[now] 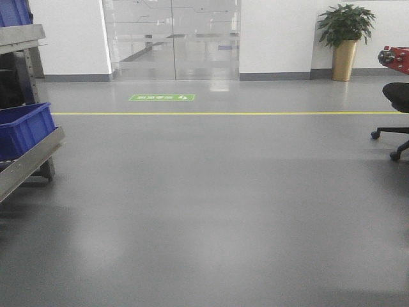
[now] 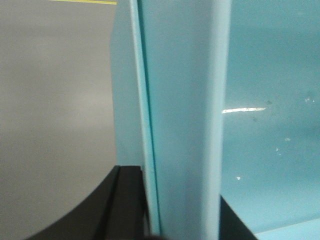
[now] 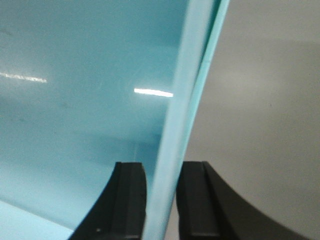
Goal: Move two blue bins to right shelf middle
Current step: 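Drive forward along the aisle with the teal bin clamped in both grippers, then turn the base toward the blue-bin shelf holding the teal bin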
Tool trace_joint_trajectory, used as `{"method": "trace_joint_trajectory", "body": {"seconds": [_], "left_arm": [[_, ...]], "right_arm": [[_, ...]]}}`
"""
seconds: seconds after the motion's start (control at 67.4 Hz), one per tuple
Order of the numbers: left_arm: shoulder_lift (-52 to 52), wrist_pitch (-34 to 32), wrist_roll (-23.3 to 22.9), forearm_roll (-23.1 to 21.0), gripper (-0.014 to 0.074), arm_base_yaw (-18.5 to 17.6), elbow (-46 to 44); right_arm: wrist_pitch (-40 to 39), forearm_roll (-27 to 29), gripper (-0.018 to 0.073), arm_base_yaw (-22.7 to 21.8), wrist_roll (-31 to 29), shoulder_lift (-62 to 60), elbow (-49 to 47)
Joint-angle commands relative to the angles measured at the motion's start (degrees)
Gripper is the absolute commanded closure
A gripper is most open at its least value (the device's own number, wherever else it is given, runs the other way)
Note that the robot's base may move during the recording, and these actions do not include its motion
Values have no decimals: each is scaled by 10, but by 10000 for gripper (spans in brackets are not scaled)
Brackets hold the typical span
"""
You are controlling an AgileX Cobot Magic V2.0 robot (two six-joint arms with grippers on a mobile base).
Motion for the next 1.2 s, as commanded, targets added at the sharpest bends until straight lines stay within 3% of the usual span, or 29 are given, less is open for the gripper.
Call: {"method": "trace_joint_trajectory", "body": {"seconds": [0.0,1.186], "left_arm": [[-12,-101,-10,-29,708,0,-11],[-12,-101,-10,-28,708,0,-11]], "right_arm": [[-28,10,713,0,-20,-9,-7],[-28,10,713,0,-20,-9,-7]]}}
